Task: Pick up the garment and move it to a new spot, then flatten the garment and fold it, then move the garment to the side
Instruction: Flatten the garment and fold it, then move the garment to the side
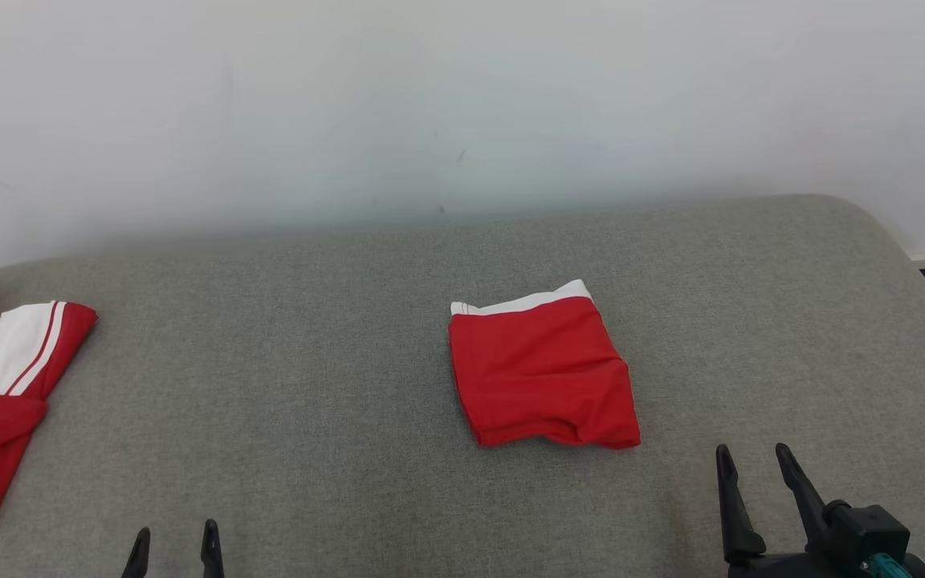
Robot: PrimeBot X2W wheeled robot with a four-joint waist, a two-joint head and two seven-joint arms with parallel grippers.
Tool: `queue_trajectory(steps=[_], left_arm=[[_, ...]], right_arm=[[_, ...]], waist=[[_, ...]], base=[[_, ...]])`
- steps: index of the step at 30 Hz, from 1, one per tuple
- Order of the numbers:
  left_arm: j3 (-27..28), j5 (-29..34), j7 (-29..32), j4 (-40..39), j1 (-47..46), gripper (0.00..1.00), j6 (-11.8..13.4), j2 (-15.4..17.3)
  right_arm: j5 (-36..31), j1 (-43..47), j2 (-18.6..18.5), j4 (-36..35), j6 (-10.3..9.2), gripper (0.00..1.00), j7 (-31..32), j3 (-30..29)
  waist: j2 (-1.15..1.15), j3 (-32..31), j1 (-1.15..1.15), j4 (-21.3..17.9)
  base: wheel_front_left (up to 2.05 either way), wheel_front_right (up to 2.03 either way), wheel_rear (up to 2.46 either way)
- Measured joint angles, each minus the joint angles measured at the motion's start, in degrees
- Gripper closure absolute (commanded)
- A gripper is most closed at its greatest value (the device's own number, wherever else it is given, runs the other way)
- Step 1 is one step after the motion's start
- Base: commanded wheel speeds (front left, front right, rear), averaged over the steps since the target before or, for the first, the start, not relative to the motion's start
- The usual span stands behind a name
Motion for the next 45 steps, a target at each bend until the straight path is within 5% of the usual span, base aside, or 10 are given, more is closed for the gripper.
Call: queue_trajectory(steps=[14, 18, 29, 35, 43, 44, 45], left_arm=[[-1.3, 0.3, 0.0, 0.4, -0.5, 0.0, -0.7, -0.1], [-2.5, 0.1, 0.0, 0.4, -1.5, 0.0, -0.9, -0.1], [-7.2, -1.5, 0.0, -0.4, -4.9, 0.0, -0.9, -0.1], [-8.8, -1.9, 0.0, -0.4, -7.8, 0.0, -0.9, -0.1], [-9.9, -2.1, 0.0, 0.2, -9.7, 0.0, -0.9, -0.1], [-9.7, -2.0, 0.0, 0.3, -9.7, 0.0, -0.9, -0.1], [-9.6, -1.9, 0.0, 0.3, -9.7, 0.0, -0.9, -0.1]], right_arm=[[0.5, -0.1, -0.8, -0.7, 0.01, 0.0, 3.0, 0.0], [3.2, -2.5, -3.5, -0.6, 0.0, 0.0, 12.2, -0.4], [13.3, -23.1, -12.9, 2.0, -0.01, 0.0, 54.7, -1.7], [11.7, -32.6, -10.4, 6.9, 0.0, 0.0, 61.5, -3.9], [5.5, -35.0, -6.7, 14.6, -0.01, 0.0, 62.1, -5.3], [5.2, -35.4, -6.3, 15.1, -0.02, 0.05, 62.1, -4.9], [4.9, -35.5, -6.2, 15.5, -0.01, 0.55, 62.4, -4.3]], waist=[[0.0, 0.8, 0.0, 1.6], [0.0, 1.3, 0.0, 3.0], [0.0, 7.0, 0.01, 6.7], [0.01, 11.0, 0.01, 9.4], [0.01, 15.1, 0.01, 13.5], [0.0, 15.5, 0.01, 13.8], [0.0, 15.8, 0.01, 14.1]], base=[[0.0, 0.0, 0.0], [0.0, 0.0, 0.0], [0.0, 0.0, 0.0], [0.0, 0.0, 0.0], [0.0, 0.0, 0.0], [0.0, 0.0, 0.0], [0.0, 0.0, 0.0]])
